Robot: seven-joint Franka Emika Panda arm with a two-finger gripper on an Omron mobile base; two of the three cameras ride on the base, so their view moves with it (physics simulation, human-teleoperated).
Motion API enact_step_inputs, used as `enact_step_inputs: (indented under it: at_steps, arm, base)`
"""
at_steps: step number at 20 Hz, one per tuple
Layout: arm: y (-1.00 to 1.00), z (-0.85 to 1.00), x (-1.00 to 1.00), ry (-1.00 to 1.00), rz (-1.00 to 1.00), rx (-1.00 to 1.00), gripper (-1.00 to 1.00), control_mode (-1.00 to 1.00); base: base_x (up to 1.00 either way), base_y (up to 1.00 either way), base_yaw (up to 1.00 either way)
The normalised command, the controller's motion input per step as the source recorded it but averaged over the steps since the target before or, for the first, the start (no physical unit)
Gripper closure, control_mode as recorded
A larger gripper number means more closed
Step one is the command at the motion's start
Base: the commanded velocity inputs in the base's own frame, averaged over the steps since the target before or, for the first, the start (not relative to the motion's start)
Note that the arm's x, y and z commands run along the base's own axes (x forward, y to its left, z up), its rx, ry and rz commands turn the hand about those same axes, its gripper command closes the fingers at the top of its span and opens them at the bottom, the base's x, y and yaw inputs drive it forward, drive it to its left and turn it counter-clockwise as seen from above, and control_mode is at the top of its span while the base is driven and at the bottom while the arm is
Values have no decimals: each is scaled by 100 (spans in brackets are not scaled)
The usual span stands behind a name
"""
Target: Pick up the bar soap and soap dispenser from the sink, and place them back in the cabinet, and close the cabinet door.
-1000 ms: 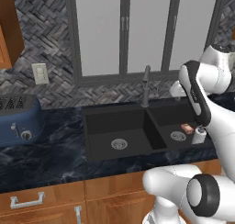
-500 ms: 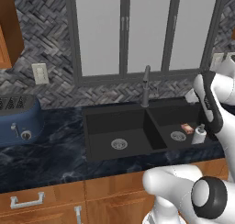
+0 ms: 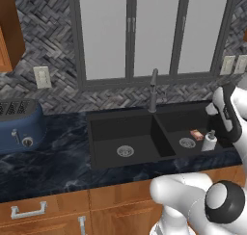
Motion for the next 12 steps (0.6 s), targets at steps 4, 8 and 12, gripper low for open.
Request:
enact_step_inputs:
  at_steps: [4,8,12]
  arm:
    - [-36,-31,20,0,0,-6,-100,-100]
    - [-28,-25,28,0,-1,-4,-100,-100]
    - [-26,-28,28,0,-1,-6,-100,-100]
  base:
    - [0,0,0]
    - [0,0,0]
    - [0,0,0]
